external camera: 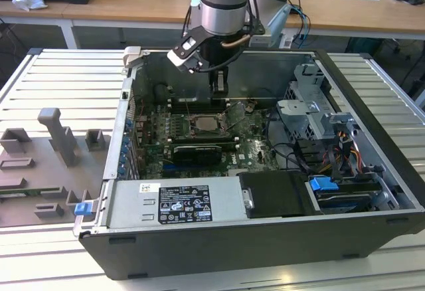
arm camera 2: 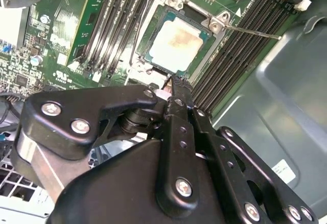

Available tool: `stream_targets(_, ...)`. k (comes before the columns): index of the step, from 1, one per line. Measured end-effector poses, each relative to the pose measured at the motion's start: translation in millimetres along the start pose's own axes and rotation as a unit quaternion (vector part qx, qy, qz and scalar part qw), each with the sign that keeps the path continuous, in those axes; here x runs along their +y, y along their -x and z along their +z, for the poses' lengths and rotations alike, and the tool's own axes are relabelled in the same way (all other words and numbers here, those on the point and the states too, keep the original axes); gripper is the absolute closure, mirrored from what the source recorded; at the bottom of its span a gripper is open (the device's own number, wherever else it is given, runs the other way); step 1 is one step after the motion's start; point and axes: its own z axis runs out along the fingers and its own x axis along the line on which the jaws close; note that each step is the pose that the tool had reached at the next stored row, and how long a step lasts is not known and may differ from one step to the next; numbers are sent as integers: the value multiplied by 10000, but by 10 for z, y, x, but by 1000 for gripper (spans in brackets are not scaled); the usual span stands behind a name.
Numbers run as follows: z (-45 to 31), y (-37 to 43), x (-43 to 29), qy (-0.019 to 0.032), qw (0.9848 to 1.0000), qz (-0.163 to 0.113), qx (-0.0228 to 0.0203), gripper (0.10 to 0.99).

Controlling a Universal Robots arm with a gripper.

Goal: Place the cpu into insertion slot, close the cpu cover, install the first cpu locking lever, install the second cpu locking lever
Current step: 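Close the cpu cover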

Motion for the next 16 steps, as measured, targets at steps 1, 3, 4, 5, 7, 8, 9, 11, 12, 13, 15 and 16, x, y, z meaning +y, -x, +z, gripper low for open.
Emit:
stream_targets(1,-3,0,17,0,10000,1,-1,980)
stream_targets(3,-5,-1,42,-1,10000,1,-2,980)
stream_targets(4,-5,-1,51,0,10000,1,-2,980)
stream_targets(5,-5,-1,59,-1,10000,1,-2,980)
stream_targets(7,-6,-1,74,-1,10000,1,-2,980)
stream_targets(8,-5,-2,83,0,10000,1,-2,980)
stream_targets(9,-6,-2,96,-1,10000,1,-2,980)
stream_targets(11,-5,-2,111,-1,10000,1,-2,980)
stream_targets(12,-5,-2,119,-1,10000,1,-2,980)
stream_targets(13,-5,-3,125,0,10000,1,-2,980)
stream_targets(15,-5,-3,140,0,10000,1,-2,980)
stream_targets(16,-5,-3,146,0,10000,1,-2,980)
